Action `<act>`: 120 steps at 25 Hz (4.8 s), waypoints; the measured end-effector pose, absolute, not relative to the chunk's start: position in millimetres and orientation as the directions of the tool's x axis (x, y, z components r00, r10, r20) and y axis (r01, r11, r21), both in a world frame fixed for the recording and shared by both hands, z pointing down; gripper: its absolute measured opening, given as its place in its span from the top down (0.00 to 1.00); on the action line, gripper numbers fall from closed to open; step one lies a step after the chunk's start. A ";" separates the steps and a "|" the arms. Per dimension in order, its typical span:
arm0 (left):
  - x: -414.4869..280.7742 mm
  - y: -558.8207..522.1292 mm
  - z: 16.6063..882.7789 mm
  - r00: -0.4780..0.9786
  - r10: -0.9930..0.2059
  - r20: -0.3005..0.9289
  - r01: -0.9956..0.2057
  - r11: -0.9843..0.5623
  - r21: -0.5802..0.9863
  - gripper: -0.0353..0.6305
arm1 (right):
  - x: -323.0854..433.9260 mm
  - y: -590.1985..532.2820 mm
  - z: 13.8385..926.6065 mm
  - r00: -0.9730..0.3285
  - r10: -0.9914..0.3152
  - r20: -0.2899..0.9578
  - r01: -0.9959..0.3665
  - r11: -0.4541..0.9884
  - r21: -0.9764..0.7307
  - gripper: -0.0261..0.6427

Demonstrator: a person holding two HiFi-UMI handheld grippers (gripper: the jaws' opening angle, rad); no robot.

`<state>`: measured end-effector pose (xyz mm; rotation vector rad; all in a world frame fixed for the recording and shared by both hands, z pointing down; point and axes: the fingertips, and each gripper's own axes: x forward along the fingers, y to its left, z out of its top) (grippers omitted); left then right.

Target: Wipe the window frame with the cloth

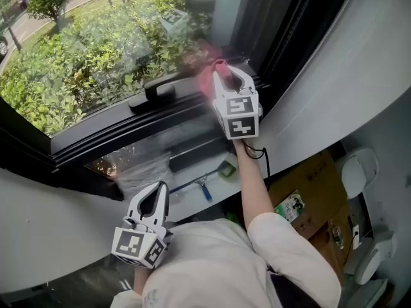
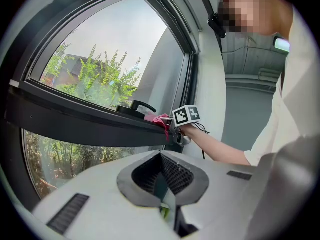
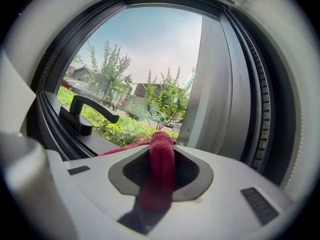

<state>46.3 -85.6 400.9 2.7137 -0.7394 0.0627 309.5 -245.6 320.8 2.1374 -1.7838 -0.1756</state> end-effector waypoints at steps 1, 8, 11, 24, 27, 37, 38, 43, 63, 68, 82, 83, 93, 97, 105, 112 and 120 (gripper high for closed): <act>46.3 -85.0 401.5 0.865 -0.485 0.128 -0.500 -0.812 0.300 0.93 | 306.6 -246.0 320.9 0.199 -0.972 0.127 -0.928 -0.145 0.344 0.82; 43.1 -82.5 400.6 0.866 -0.486 0.120 -0.498 -0.814 0.299 0.93 | 286.1 -249.0 321.6 0.171 -0.976 0.132 -0.931 -0.116 0.346 0.82; 41.8 -82.4 400.5 0.864 -0.489 0.119 -0.500 -0.813 0.298 0.93 | 281.2 -249.7 321.7 0.166 -0.977 0.133 -0.931 -0.111 0.348 0.82; 39.5 -82.6 399.5 0.864 -0.492 0.108 -0.500 -0.812 0.301 0.93 | 260.0 -252.5 322.5 0.160 -0.978 0.130 -0.925 -0.102 0.367 0.82; 37.8 -83.2 399.3 0.861 -0.497 0.104 -0.504 -0.809 0.301 0.93 | 256.1 -253.2 322.7 0.157 -0.979 0.132 -0.925 -0.099 0.368 0.82; 35.9 -81.6 400.4 0.862 -0.498 0.101 -0.503 -0.808 0.306 0.93 | 245.0 -254.7 323.3 0.148 -0.979 0.141 -0.929 -0.088 0.360 0.82; 36.0 -81.6 400.3 0.862 -0.497 0.100 -0.502 -0.809 0.306 0.93 | 244.7 -254.9 323.3 0.149 -0.979 0.141 -0.929 -0.090 0.359 0.82; 37.0 -80.5 399.9 0.864 -0.494 0.094 -0.498 -0.811 0.307 0.93 | 241.6 -254.9 323.3 0.147 -0.979 0.144 -0.937 -0.091 0.337 0.82; 38.1 -80.9 394.9 0.865 -0.496 0.081 -0.495 -0.815 0.301 0.93 | 237.9 -251.2 321.3 0.149 -0.985 0.082 -0.938 -0.114 0.326 0.82; 37.6 -81.6 395.7 0.864 -0.495 0.087 -0.497 -0.814 0.301 0.93 | 235.9 -249.2 322.3 0.134 -0.987 0.085 -0.946 -0.102 0.307 0.82; 40.3 -82.3 395.5 0.860 -0.499 0.106 -0.506 -0.810 0.296 0.93 | 226.2 -233.8 317.9 0.000 -0.999 -0.040 -0.934 -0.014 0.357 0.82; 38.8 -82.6 395.8 0.858 -0.503 0.108 -0.510 -0.808 0.295 0.93 | 227.7 -229.4 316.0 -0.013 -0.998 -0.057 -0.931 -0.009 0.364 0.82; 41.5 -92.5 397.2 0.852 -0.511 0.117 -0.521 -0.801 0.294 0.93 | 352.9 -175.8 298.3 0.241 -0.962 -0.125 -0.882 -0.271 0.385 0.82; 45.0 -92.4 397.6 0.856 -0.503 0.120 -0.514 -0.806 0.294 0.93 | 392.9 -168.5 306.1 0.315 -0.942 -0.114 -0.855 -0.334 0.396 0.82; 43.1 -94.3 398.2 0.849 -0.513 0.126 -0.526 -0.798 0.294 0.93 | 397.5 -184.5 328.0 0.308 -0.945 -0.106 -0.846 -0.323 0.425 0.82; 41.4 -91.2 402.7 0.851 -0.508 0.135 -0.524 -0.798 0.297 0.93 | 397.6 -181.9 332.8 0.279 -0.950 -0.139 -0.883 -0.311 0.353 0.82; 43.8 -87.1 401.3 0.859 -0.494 0.135 -0.511 -0.808 0.294 0.93 | 395.3 -180.1 335.0 0.296 -0.946 -0.132 -0.888 -0.324 0.327 0.82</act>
